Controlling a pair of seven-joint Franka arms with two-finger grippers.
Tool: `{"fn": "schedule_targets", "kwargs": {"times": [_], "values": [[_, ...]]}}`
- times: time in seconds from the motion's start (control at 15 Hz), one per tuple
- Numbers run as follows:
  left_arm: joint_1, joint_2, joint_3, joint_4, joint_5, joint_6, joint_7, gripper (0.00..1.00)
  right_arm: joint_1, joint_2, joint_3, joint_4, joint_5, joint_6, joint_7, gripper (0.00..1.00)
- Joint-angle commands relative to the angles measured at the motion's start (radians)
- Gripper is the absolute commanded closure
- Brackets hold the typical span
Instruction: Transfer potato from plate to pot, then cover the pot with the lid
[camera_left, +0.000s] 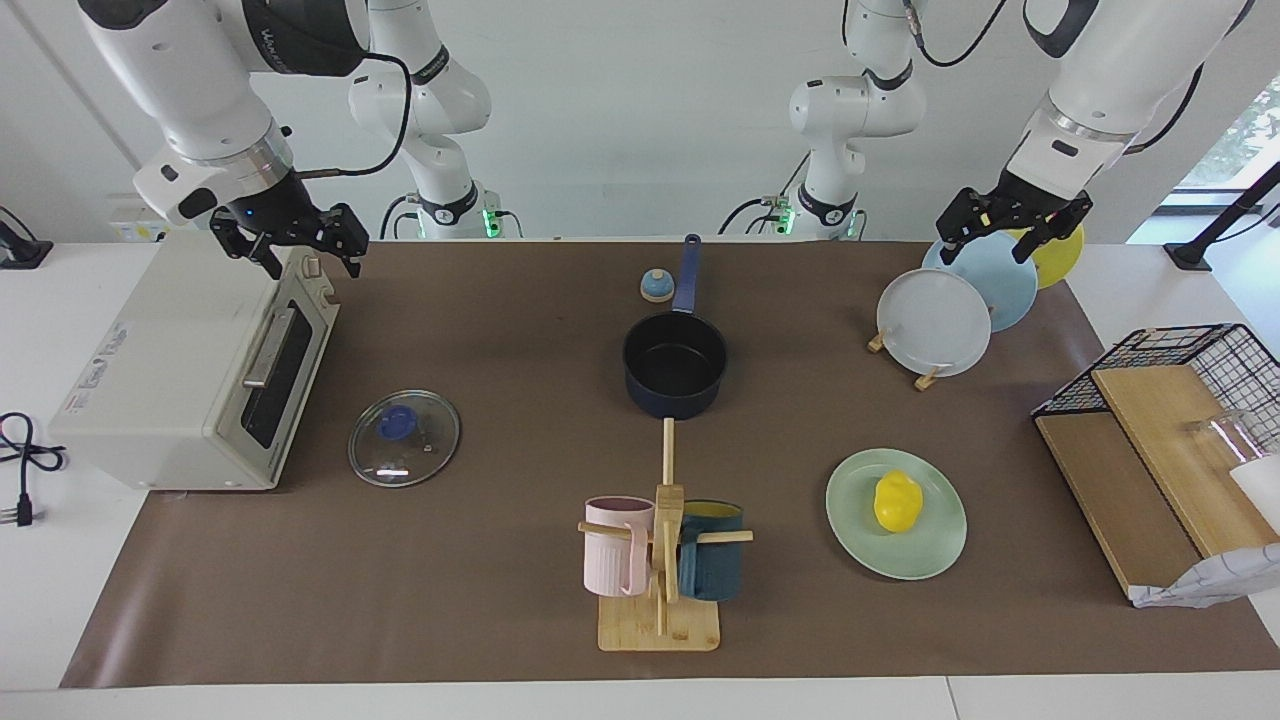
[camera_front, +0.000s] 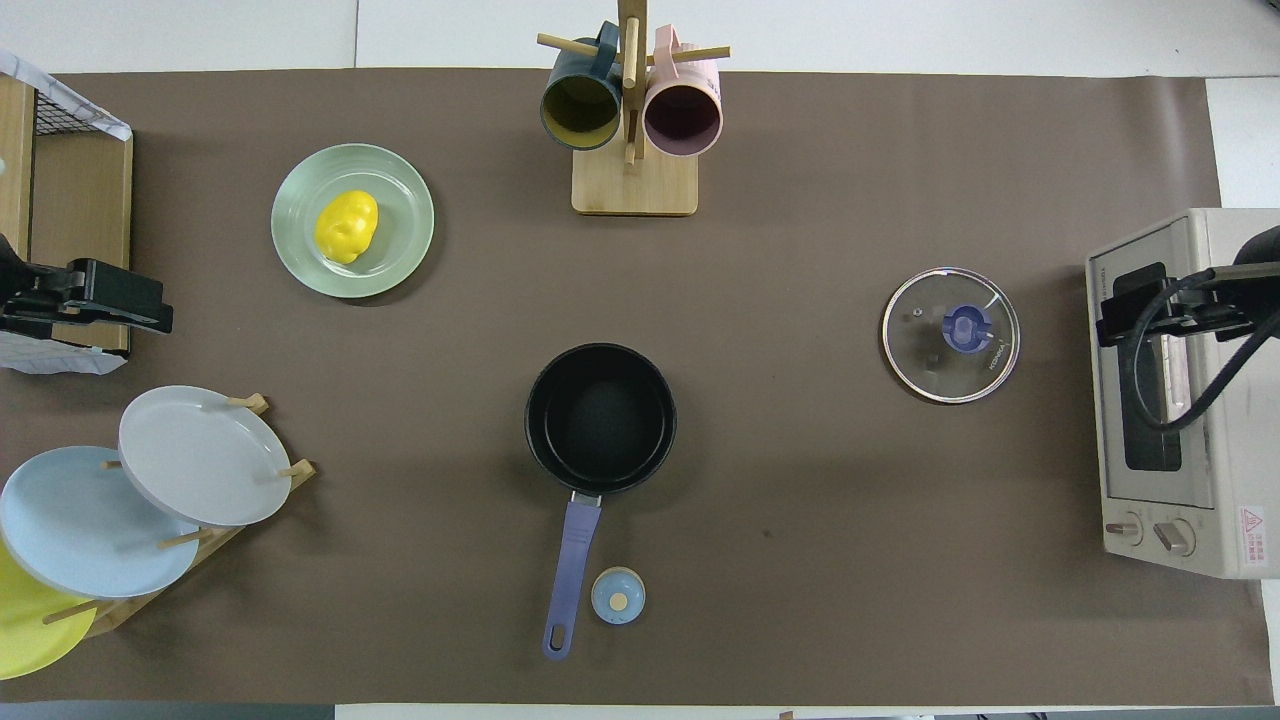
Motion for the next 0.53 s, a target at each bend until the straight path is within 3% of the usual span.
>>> {"fn": "schedule_targets", "kwargs": {"times": [0.0,0.47], "values": [[-0.006,0.005,0.005,0.006,-0.011,0.003,-0.004,0.0,-0.015,-0.011,0.008,-0.005,0.019,-0.01,0.018,0.0],[0.0,-0.012,0.001,-0.034,-0.011,0.027,-0.002,0.0,-0.015,-0.011,0.008,-0.005,0.019,-0.01,0.018,0.0]]}}
